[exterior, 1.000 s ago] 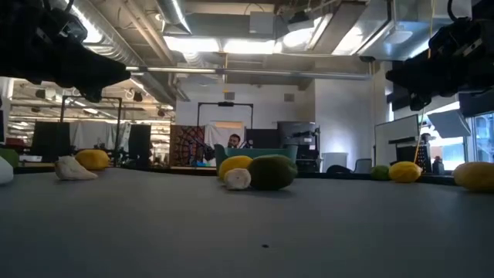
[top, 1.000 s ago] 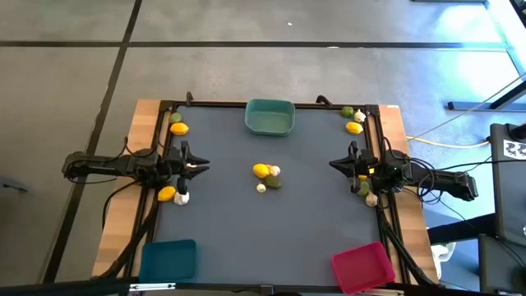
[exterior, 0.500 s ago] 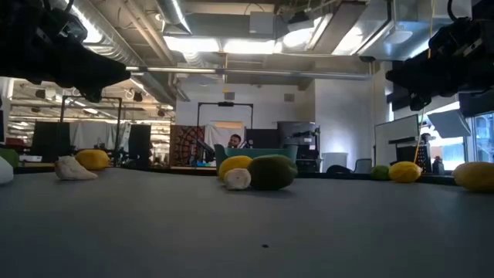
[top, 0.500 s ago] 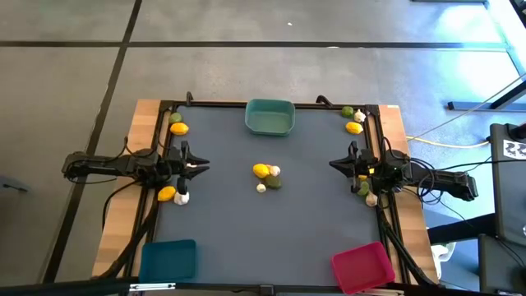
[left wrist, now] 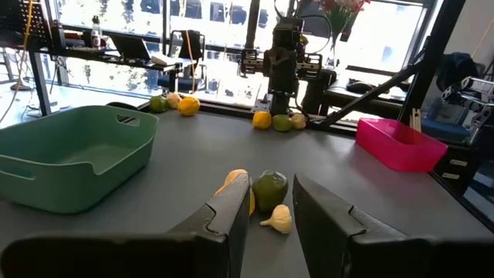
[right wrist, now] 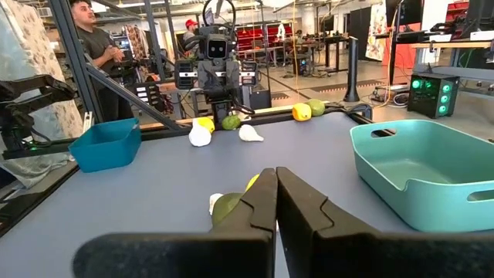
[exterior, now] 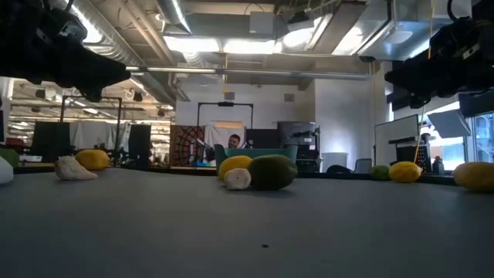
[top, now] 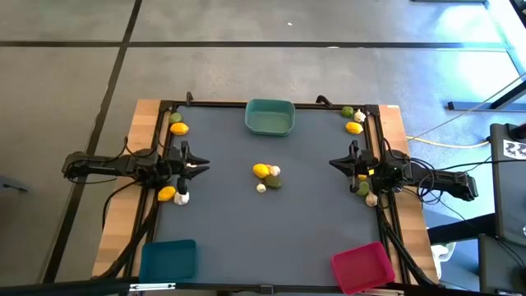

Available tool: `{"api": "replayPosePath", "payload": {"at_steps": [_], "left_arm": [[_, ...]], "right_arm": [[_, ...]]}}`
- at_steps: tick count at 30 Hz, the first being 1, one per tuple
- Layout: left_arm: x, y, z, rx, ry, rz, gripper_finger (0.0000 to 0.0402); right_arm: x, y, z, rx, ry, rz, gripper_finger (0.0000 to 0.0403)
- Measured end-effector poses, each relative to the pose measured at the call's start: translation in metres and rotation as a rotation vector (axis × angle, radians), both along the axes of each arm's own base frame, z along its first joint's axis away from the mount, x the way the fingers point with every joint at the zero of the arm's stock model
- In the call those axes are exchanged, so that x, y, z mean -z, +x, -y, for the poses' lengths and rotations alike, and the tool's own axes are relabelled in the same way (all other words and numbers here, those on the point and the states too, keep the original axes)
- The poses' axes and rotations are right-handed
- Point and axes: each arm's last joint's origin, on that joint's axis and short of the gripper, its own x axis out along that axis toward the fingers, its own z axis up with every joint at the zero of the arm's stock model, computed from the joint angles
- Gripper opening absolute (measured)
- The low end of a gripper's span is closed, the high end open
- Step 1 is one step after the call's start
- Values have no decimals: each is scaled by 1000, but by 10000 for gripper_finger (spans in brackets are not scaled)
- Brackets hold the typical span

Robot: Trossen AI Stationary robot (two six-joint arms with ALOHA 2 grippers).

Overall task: Sort produce into baskets
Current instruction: Put the green lemon into the green bin

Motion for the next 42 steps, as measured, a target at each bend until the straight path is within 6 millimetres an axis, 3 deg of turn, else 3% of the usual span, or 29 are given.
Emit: {"api": "replayPosePath", "payload": {"at_steps": [6, 11, 17, 23, 27, 35, 42], "left_arm": [[-4, 0, -2, -49, -77, 55, 98], [-14, -1, -5, -163, -256, 201, 98], [-26, -4, -11, -294, -162, 315, 98], [-27, 2, -23, -421, -5, 267, 98], [-23, 11, -30, -432, 3, 221, 98], [-22, 34, -39, -401, 20, 102, 98], [-34, 63, -45, -370, 46, -2, 98]], "right_arm": [[-1, 0, 0, -1, 46, 19, 10], [-2, 0, 1, 41, 122, 30, 10], [-2, 0, 1, 21, 178, 41, 10], [-2, 0, 0, -2, 271, 51, 10], [-3, 0, -1, -56, 300, 48, 10], [-31, -6, 2, 92, 44, 322, 10], [-38, -7, 4, 174, 0, 335, 10]]}}
